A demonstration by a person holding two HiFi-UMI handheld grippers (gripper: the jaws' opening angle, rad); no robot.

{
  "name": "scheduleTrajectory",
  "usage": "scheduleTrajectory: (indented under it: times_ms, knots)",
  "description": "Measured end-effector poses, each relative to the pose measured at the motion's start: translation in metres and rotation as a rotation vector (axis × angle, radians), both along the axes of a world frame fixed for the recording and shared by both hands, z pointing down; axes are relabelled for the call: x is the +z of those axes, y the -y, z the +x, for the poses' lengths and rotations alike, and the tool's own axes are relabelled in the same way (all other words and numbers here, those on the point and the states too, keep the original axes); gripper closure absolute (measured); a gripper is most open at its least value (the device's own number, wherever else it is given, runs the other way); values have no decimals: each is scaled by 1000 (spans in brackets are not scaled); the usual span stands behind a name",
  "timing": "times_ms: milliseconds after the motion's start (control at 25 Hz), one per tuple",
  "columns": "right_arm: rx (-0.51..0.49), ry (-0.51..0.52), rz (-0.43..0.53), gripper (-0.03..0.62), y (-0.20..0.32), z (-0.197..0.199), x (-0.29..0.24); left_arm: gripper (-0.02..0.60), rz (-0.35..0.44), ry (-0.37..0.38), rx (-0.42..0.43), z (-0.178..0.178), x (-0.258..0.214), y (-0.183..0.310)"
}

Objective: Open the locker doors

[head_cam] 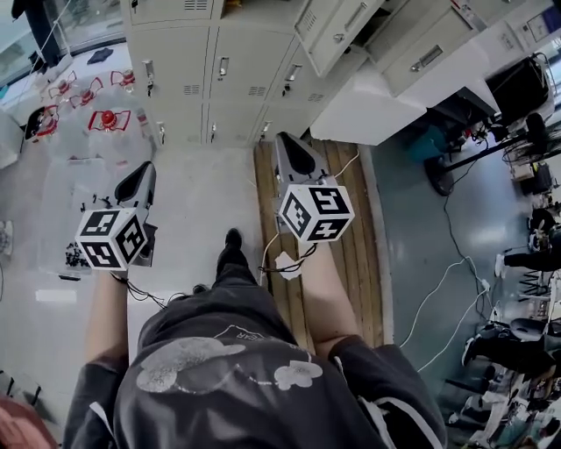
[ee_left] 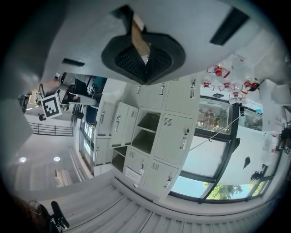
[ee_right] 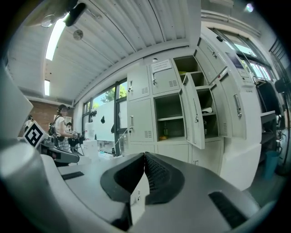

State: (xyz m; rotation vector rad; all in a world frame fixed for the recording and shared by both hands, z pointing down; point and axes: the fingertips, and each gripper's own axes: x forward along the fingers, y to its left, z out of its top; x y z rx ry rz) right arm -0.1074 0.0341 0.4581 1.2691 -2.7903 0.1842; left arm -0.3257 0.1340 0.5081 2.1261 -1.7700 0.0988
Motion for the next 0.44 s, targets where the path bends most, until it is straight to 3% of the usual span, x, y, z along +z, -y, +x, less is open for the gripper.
scheduleTrajectory:
  times_ms: [440]
  knots:
    - [-19, -12, -44, 565, -42, -13, 20, 572, -41, -20, -20, -14, 19, -48]
